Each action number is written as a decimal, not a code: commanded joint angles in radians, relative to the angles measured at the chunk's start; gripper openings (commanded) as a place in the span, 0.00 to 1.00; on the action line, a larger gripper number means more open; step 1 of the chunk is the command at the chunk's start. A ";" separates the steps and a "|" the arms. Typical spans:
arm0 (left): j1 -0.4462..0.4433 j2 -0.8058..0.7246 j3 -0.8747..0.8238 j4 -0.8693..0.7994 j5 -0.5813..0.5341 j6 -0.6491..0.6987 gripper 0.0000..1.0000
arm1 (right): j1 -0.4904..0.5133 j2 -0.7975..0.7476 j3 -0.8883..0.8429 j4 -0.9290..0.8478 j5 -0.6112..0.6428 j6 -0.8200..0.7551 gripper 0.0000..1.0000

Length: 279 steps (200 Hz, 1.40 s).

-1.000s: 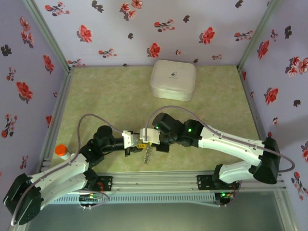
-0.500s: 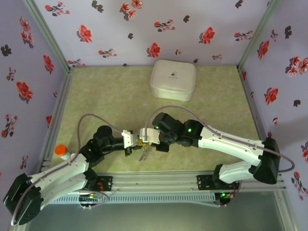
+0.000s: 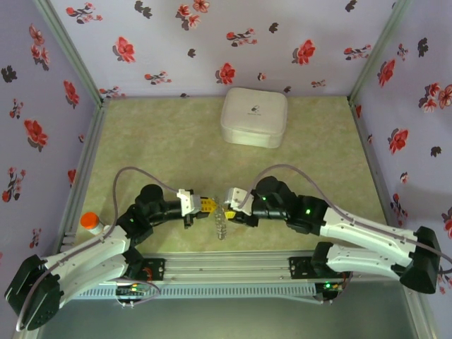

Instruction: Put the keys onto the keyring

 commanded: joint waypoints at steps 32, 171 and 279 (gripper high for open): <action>-0.005 -0.011 0.012 0.074 0.042 -0.031 0.00 | -0.022 0.001 -0.071 0.217 -0.043 0.081 0.36; -0.004 -0.016 0.011 0.072 0.055 -0.039 0.00 | -0.021 0.021 -0.043 0.168 -0.066 0.073 0.25; -0.003 0.008 0.012 0.077 0.076 -0.045 0.00 | -0.021 0.015 -0.014 0.081 -0.055 0.026 0.25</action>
